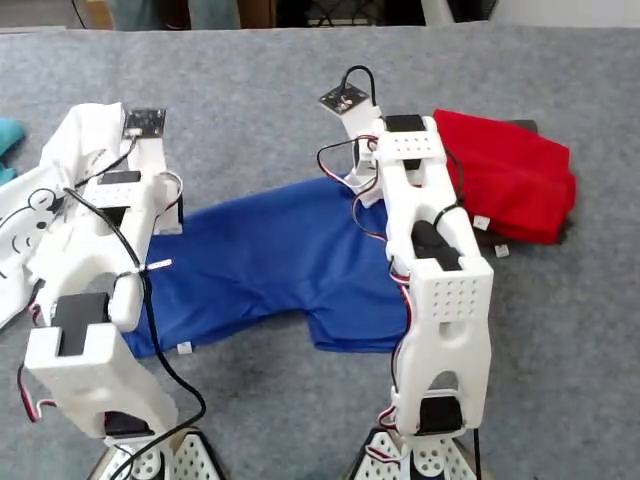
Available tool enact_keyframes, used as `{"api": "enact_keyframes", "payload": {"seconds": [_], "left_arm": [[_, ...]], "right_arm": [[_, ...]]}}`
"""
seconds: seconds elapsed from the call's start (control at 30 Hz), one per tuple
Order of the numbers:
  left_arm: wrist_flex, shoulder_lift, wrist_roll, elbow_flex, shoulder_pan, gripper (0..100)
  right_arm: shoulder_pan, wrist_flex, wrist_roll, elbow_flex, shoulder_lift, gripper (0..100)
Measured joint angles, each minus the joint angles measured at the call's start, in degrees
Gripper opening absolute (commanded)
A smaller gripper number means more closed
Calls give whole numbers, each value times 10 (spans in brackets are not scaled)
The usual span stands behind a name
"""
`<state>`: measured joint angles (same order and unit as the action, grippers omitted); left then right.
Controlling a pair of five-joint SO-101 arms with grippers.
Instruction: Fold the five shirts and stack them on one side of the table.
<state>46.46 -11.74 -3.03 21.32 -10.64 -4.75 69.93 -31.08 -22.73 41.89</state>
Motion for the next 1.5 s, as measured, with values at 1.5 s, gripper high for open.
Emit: {"api": "enact_keyframes", "payload": {"seconds": [1.5], "left_arm": [[187,60,18,-135,-125,29]], "right_arm": [[0,49,-1,-84,62,15]]}}
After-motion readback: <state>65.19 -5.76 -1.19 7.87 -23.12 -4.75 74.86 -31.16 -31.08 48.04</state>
